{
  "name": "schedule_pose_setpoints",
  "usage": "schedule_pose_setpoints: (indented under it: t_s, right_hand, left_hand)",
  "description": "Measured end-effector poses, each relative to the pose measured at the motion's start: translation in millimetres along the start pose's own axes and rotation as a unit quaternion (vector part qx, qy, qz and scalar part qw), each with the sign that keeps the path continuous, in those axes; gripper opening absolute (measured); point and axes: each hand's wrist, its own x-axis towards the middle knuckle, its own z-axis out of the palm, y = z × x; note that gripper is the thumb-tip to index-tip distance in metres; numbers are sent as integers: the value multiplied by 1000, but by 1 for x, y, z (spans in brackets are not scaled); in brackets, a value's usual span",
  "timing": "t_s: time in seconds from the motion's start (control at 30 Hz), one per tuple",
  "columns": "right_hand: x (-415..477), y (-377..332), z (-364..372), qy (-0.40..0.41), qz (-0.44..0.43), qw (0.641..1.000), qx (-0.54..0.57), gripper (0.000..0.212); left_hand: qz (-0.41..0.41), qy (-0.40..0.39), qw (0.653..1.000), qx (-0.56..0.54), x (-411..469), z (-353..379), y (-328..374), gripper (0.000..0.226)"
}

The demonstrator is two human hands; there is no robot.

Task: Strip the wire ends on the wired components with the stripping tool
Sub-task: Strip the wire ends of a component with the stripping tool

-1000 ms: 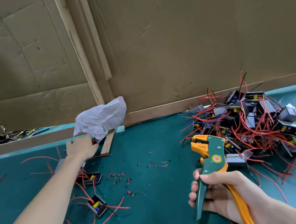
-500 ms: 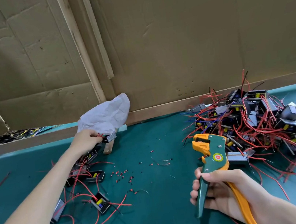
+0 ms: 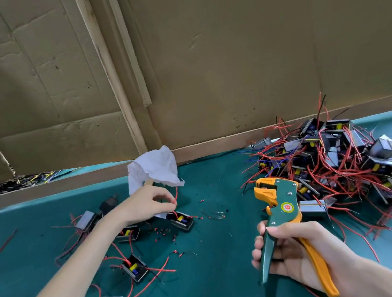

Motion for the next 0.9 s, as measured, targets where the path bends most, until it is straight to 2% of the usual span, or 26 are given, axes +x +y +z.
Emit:
schedule_pose_setpoints:
  t_s: [0.1,0.23,0.33,0.47,0.53,0.6,0.63,0.7,0.77,0.83,0.9]
  right_hand:
    - [0,0,0,3,-1,1000,2,32]
    - [0,0,0,2,-2,1000,4,35]
    - [-1,-1,0,6,-4,1000,4,33]
    - [0,0,1,9,-2,1000,6,31]
    - [0,-1,1,8,-2,1000,5,30]
    - [0,-1,1,7,-1,1000,6,30]
    - [0,-1,1,8,-1,1000,6,31]
    - [0,0,2,11,-1,1000,5,33]
    - [0,0,2,12,-1,1000,5,31]
    - [-1,-1,3,11,0,1000,6,29]
    - [-1,-2,2,11,1,1000,6,28]
  left_hand:
    - [46,17,999,19,-6,14,18,4]
    - [100,2,993,-64,-13,44,45,3]
    - [116,-3,990,-82,-15,58,55,9]
    - [96,87,989,-69,-14,51,49,24]
    - [79,186,979,2,-14,42,39,26]
    - [28,285,944,165,-13,30,22,32]
    - [-23,288,924,252,-12,23,12,42]
    - [-147,195,902,355,-6,7,-2,57]
    - [-216,111,895,374,3,-4,-9,46]
    - [-209,94,897,378,13,-14,-9,23]
    - [-179,162,896,373,22,-23,-3,17]
